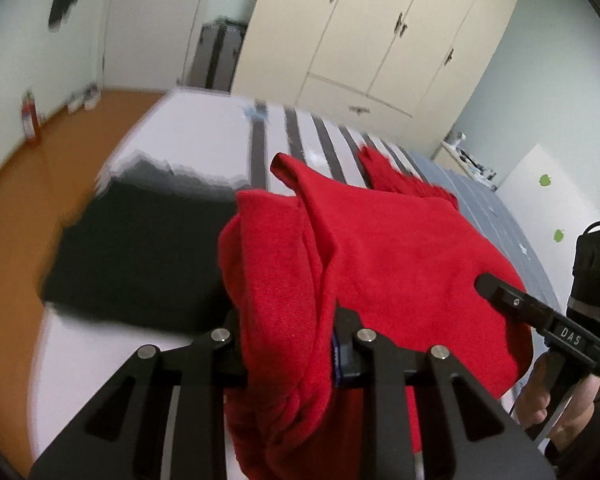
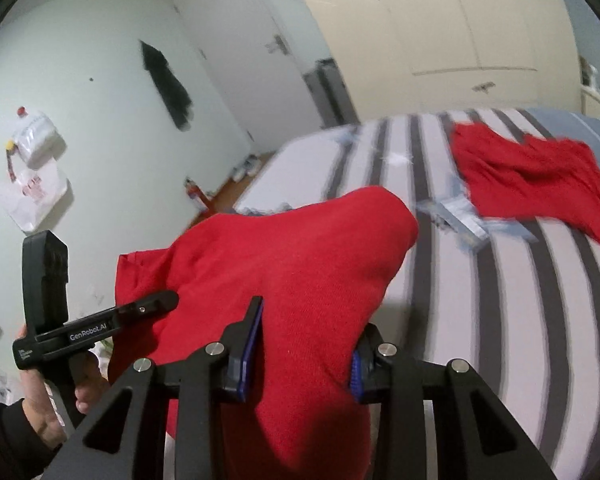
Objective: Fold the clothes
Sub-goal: 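Grasp the folded red t-shirt with both grippers and lift it, then carry the folded red t-shirt onto the black folded stack with both grippers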
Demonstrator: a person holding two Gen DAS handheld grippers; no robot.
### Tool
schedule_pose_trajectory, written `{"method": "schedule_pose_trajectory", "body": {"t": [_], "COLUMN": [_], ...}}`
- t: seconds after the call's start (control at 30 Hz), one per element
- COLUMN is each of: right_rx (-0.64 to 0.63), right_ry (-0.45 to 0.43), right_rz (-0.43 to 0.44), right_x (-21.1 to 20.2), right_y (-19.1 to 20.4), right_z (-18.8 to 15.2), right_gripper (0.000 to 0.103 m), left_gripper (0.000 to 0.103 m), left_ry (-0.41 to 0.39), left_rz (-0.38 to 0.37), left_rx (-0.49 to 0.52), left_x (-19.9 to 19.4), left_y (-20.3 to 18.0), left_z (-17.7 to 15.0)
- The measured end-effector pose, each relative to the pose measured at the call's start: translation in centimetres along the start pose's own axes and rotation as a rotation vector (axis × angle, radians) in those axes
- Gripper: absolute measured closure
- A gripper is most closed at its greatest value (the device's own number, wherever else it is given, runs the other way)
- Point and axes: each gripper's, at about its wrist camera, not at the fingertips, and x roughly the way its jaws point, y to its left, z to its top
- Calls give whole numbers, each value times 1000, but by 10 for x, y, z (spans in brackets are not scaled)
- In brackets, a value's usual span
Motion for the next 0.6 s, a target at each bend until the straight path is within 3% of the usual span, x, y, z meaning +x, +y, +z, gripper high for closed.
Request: {"method": "schedule_pose_trajectory", "body": {"t": [0.17, 0.27, 0.47, 0.6], "right_rx": [-14, -8, 44, 113], "right_ry": [-69, -73, 87, 115], "right_rz": [41, 43, -34, -28], "right_x": [71, 125, 238, 262], "right_y": [55, 74, 74, 62], "right_z": [65, 79, 38, 13], "right_gripper": [71, 71, 71, 71], "left_gripper": [80, 80, 80, 80], "left_ry": [-34, -17, 160, 146], "left_rz": [73, 110, 186, 152], "left_rx": [37, -4, -136, -157], "left_x": [5, 28, 112, 120], "left_y": [76, 123, 205, 218], "left_z": [78, 93, 54, 39]}}
